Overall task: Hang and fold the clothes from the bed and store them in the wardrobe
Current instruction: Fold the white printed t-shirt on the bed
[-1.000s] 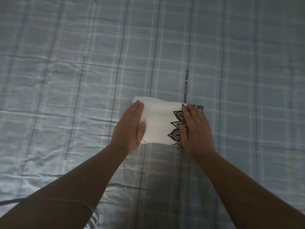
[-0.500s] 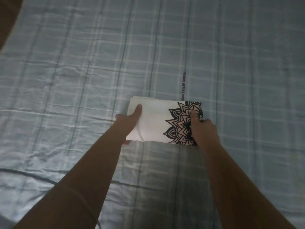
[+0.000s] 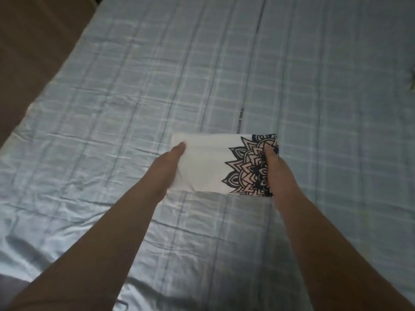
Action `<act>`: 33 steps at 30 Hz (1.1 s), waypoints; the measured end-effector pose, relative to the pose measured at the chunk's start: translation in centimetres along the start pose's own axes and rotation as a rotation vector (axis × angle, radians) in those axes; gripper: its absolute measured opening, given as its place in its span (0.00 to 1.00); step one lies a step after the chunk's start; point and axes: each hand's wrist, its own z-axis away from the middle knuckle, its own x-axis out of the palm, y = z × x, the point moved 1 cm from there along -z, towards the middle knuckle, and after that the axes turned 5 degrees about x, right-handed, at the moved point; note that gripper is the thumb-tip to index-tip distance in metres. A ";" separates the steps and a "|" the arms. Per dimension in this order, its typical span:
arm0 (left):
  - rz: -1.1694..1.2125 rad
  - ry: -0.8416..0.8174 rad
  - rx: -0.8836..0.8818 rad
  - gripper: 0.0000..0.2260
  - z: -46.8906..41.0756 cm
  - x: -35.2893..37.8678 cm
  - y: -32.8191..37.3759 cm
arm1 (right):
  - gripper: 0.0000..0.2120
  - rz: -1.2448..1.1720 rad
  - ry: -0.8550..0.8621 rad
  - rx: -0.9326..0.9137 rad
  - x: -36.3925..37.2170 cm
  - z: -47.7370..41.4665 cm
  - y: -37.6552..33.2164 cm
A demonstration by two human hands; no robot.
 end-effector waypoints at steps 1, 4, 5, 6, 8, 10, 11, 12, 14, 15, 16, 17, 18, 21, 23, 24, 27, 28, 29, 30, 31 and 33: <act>-0.023 0.033 0.032 0.30 2.1 0.0 1.1 | 0.40 0.007 0.000 -0.036 -0.9 2.0 -0.8; -0.032 0.111 0.135 0.25 9.3 -0.5 5.1 | 0.41 -0.018 -0.024 -0.136 -3.4 8.6 -3.9; -0.026 0.136 0.167 0.25 11.7 -0.9 6.5 | 0.41 -0.034 -0.033 -0.167 -4.1 10.9 -5.0; -0.023 0.161 0.200 0.25 14.1 -1.3 7.9 | 0.40 -0.044 -0.033 -0.201 -4.7 13.2 -6.1; -0.016 0.203 0.261 0.22 18.9 -2.4 10.6 | 0.38 -0.040 -0.024 -0.271 -5.5 17.9 -8.3; -0.012 0.240 0.319 0.21 22.8 -3.8 12.8 | 0.37 -0.025 -0.023 -0.337 -5.7 21.8 -10.3; -0.011 0.267 0.347 0.20 24.7 -4.7 13.6 | 0.37 -0.007 -0.034 -0.357 -5.4 23.8 -11.3; -0.017 0.301 0.379 0.20 26.6 -5.7 14.3 | 0.36 0.004 -0.042 -0.373 -5.0 25.7 -12.1; -0.029 0.377 0.462 0.19 30.1 -8.2 15.4 | 0.33 0.014 -0.066 -0.415 -3.5 29.4 -13.4; -0.044 0.419 0.499 0.19 31.5 -9.8 15.5 | 0.31 0.019 -0.074 -0.433 -2.3 31.0 -13.7; -0.068 0.458 0.535 0.19 32.7 -11.6 15.5 | 0.30 0.027 -0.082 -0.454 -0.9 32.4 -13.8; -0.092 0.490 0.559 0.21 33.8 -13.6 15.2 | 0.30 0.038 -0.086 -0.472 0.8 33.8 -13.7; -0.104 0.523 0.577 0.22 34.8 -15.8 14.8 | 0.30 0.059 -0.090 -0.495 2.6 35.2 -13.4; -0.097 0.639 0.599 0.20 38.4 -23.9 12.7 | 0.30 0.162 -0.130 -0.617 9.4 39.7 -12.2; -0.072 0.723 0.612 0.17 41.4 -30.0 10.7 | 0.29 0.232 -0.194 -0.697 14.8 43.2 -11.1; -0.059 0.767 0.611 0.16 43.0 -33.0 9.6 | 0.27 0.262 -0.230 -0.746 17.8 45.0 -10.4; -0.003 0.918 0.593 0.18 47.7 -42.1 5.9 | 0.20 0.360 -0.318 -0.932 26.8 51.0 -8.2; 0.019 0.968 0.585 0.20 49.1 -45.1 4.5 | 0.19 0.382 -0.348 -0.981 29.9 53.1 -7.3; 0.042 1.015 0.570 0.22 50.4 -48.0 3.0 | 0.18 0.403 -0.382 -1.023 33.0 55.0 -6.3; 0.067 1.057 0.552 0.24 51.8 -50.8 1.4 | 0.18 0.426 -0.421 -1.062 36.0 56.9 -5.2; 0.086 1.100 0.537 0.25 53.2 -53.4 -0.2 | 0.17 0.447 -0.464 -1.096 39.0 58.8 -4.0; 0.113 1.202 0.503 0.25 55.6 -58.2 -3.2 | 0.16 0.492 -0.545 -1.140 44.3 62.4 -1.7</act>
